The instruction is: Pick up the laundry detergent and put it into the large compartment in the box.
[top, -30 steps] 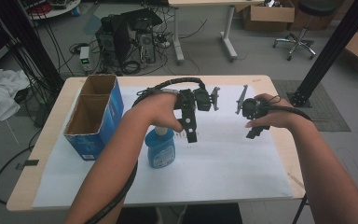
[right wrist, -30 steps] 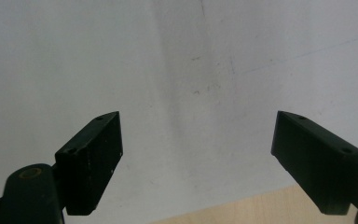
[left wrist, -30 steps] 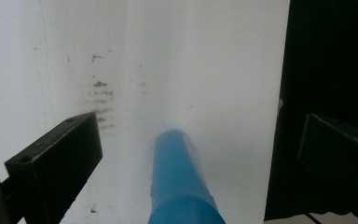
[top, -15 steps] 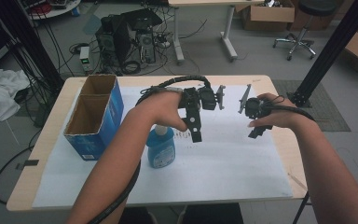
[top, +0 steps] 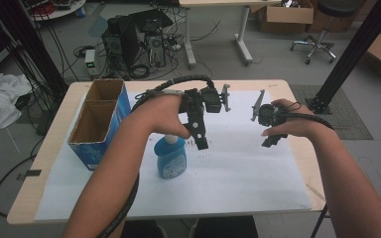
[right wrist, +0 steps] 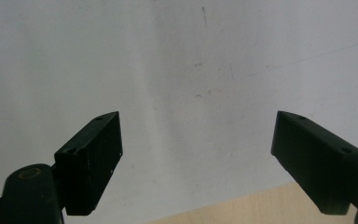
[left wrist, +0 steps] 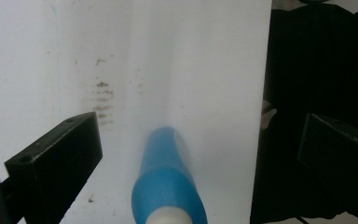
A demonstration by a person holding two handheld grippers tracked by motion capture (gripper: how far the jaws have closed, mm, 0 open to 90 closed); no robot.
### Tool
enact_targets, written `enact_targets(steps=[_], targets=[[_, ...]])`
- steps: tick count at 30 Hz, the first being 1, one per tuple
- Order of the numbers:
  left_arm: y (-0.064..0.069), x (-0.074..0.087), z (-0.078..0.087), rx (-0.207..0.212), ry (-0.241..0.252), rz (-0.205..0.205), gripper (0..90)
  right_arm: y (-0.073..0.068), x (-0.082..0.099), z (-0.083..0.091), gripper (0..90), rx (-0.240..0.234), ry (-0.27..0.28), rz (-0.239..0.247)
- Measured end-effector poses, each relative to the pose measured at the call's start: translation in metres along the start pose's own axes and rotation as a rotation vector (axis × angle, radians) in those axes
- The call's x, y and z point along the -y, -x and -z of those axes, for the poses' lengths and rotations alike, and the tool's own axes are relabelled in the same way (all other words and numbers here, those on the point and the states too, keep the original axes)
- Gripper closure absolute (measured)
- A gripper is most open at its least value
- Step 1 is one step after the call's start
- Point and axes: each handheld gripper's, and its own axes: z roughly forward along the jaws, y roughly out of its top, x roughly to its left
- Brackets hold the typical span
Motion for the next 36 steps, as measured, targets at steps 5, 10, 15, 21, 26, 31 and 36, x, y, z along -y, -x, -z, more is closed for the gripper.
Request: enact_targets(steps=[5, 10, 15, 21, 26, 31, 36], targets=[[0.003, 0.011, 0.013, -0.007, 0.023, 0.029, 0.1, -0.002, -0.003, 0.001, 16.4, 0.001, -0.006, 0.009], [0.006, 0.027, 0.019, -0.021, 0.026, 0.072, 0.1, -0.003, -0.006, 0.002, 16.4, 0.006, -0.002, 0.013], [0.007, 0.041, 0.023, -0.034, 0.02, 0.112, 0.1, -0.005, -0.01, 0.001, 16.4, 0.008, -0.001, 0.023], [0.007, 0.054, 0.025, -0.048, 0.017, 0.15, 0.1, -0.007, -0.017, 0.001, 16.4, 0.011, -0.005, 0.036], [0.005, 0.065, 0.021, -0.045, 0.013, 0.19, 0.1, -0.009, -0.02, 0.0, 16.5, 0.006, -0.002, 0.042], [0.002, 0.073, 0.013, -0.039, 0.013, 0.213, 0.1, -0.009, -0.019, -0.001, 16.5, 0.007, 0.007, 0.039], [0.0, 0.079, 0.006, -0.031, 0.018, 0.227, 0.1, -0.009, -0.017, -0.001, 16.5, 0.008, 0.008, 0.037]])
